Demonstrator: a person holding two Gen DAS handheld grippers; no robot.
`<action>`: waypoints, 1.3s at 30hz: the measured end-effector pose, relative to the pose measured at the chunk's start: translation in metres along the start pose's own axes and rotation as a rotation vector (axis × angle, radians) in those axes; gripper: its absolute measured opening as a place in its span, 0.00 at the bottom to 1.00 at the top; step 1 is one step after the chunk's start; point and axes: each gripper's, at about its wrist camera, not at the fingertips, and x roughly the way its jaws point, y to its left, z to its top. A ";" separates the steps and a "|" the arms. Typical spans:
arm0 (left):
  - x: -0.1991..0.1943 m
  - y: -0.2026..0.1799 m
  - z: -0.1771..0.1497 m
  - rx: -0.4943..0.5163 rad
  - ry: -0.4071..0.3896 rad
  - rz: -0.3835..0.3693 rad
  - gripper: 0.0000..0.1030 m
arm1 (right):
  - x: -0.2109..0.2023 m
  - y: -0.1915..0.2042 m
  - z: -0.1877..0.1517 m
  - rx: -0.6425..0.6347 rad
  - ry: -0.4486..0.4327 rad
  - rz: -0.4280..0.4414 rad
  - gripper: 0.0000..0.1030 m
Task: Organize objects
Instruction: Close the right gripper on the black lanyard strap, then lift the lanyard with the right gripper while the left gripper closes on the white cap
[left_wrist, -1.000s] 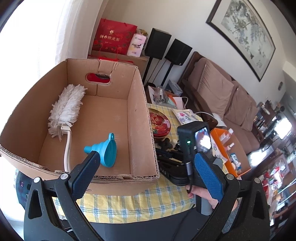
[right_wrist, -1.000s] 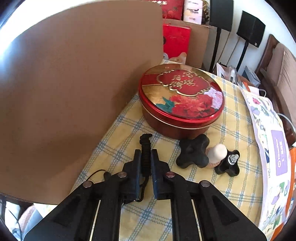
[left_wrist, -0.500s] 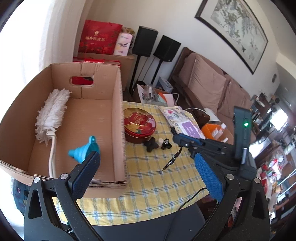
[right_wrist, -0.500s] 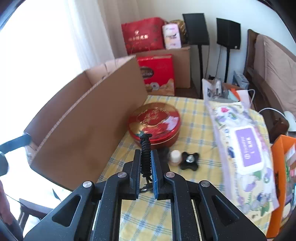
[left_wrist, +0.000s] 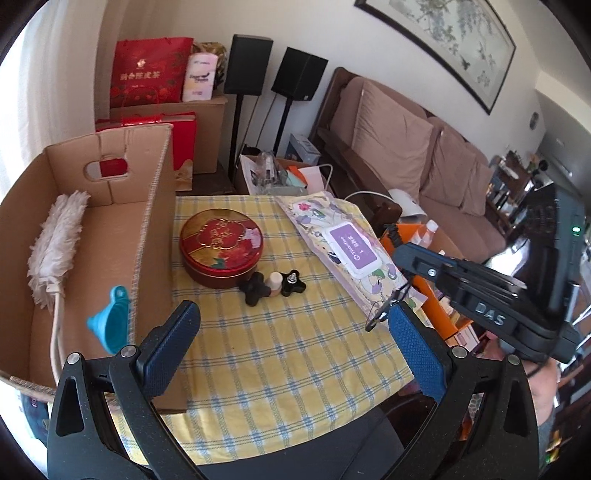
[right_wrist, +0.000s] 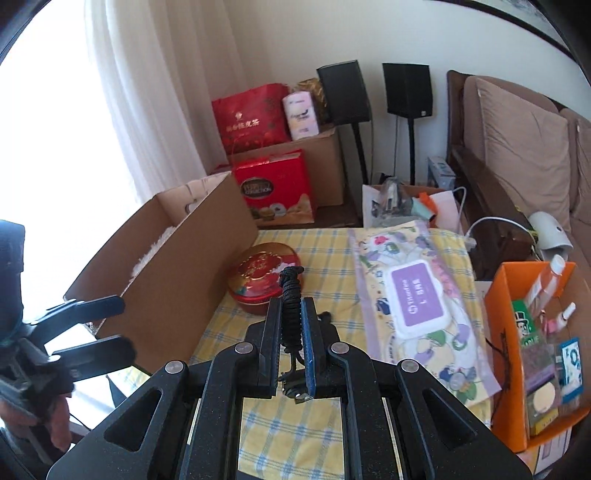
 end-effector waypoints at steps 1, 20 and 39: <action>0.006 -0.003 0.001 0.005 0.009 0.004 0.99 | -0.002 -0.003 0.000 0.005 -0.002 -0.002 0.09; 0.118 -0.010 0.028 0.007 0.188 0.062 0.42 | -0.016 -0.034 -0.020 0.090 0.008 -0.011 0.09; 0.176 -0.004 0.027 -0.012 0.315 0.165 0.27 | -0.006 -0.038 -0.030 0.106 0.033 0.003 0.09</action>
